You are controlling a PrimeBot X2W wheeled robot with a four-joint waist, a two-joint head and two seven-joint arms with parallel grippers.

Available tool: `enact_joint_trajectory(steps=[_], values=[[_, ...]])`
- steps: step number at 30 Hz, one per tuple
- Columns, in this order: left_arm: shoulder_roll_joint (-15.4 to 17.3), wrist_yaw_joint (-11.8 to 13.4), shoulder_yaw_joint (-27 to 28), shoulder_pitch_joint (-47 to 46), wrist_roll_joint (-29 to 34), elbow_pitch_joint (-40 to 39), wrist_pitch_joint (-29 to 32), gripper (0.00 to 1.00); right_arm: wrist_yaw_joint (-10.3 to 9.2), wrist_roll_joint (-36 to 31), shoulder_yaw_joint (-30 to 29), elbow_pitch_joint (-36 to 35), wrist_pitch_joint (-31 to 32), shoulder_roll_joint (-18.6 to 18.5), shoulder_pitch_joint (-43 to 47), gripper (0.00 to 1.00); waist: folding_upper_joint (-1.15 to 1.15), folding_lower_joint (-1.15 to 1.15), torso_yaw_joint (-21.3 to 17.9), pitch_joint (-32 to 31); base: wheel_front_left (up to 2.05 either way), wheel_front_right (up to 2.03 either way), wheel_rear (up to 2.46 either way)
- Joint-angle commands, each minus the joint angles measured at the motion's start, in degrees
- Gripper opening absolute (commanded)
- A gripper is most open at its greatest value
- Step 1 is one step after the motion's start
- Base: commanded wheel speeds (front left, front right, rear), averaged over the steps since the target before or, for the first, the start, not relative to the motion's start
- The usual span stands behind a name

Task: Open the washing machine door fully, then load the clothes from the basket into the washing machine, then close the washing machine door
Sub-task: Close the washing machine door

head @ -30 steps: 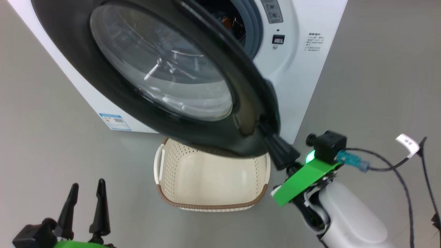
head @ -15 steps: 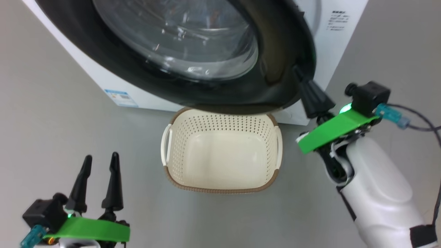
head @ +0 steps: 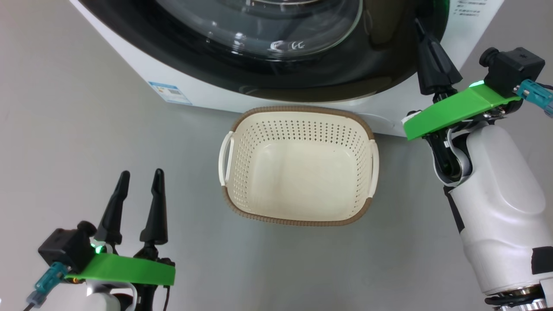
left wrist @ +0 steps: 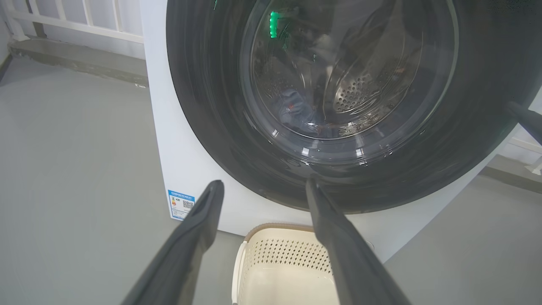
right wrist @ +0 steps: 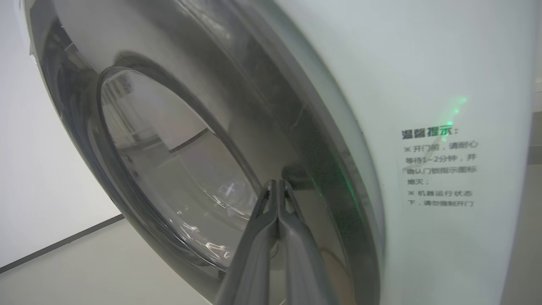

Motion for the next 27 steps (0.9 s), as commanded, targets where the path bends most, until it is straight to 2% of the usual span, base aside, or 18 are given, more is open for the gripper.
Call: enact_joint_trajectory(steps=[1,7,11,12,15,17,18,19,27], values=[[1.3,-0.1,1.7,-1.5,-0.6,-1.5,-0.4,1.00,0.07,-0.8,0.1,-1.1,-0.3,1.1,-1.8,0.00,0.00,0.00,0.8,1.0,0.00,0.00,0.00],[1.5,-0.1,1.6,-2.0,-0.7,-1.1,-0.4,1.00,0.07,-1.5,-0.5,-1.2,-0.3,1.8,-2.4,0.00,0.00,0.00,0.7,1.3,0.00,0.00,0.00],[1.8,-0.1,2.0,-1.5,-0.5,-0.2,-0.4,1.00,0.07,-1.0,1.4,-1.6,-0.3,2.1,0.2,0.00,0.00,0.00,-0.1,-0.2,0.00,0.00,0.00],[1.9,-0.1,2.1,-1.3,-0.5,0.1,-0.4,1.00,0.07,-0.8,1.9,-1.7,-0.3,2.1,0.9,0.08,0.00,0.00,-0.3,-0.5,0.00,0.00,0.00],[2.3,-0.1,2.3,-0.7,-0.4,1.0,-0.4,1.00,0.07,-0.2,3.2,-1.9,-0.3,2.1,3.4,0.40,0.00,0.00,-1.0,-1.8,0.00,0.00,0.00],[2.6,-0.1,2.5,-0.3,-0.4,1.7,-0.4,1.00,0.07,0.3,4.0,-2.3,-0.3,2.1,5.0,0.78,0.00,0.00,-1.5,-2.6,0.00,0.00,0.00],[2.8,-0.1,2.7,-0.1,-0.3,2.0,-0.4,1.00,0.07,0.6,4.3,-2.5,-0.3,2.1,5.7,0.91,0.00,0.00,-1.8,-2.9,0.00,0.00,0.00],[3.0,-0.1,2.9,0.0,-0.4,2.3,-0.4,1.00,0.07,0.8,4.6,-2.7,-0.3,2.1,6.3,0.99,0.00,0.00,-2.1,-3.3,0.00,0.00,0.00],[4.7,-0.1,4.0,1.4,-0.7,4.5,-0.4,1.00,0.07,2.5,6.4,-3.7,-0.3,1.9,11.8,1.00,0.00,0.00,-4.8,-6.9,0.00,0.00,0.00]])
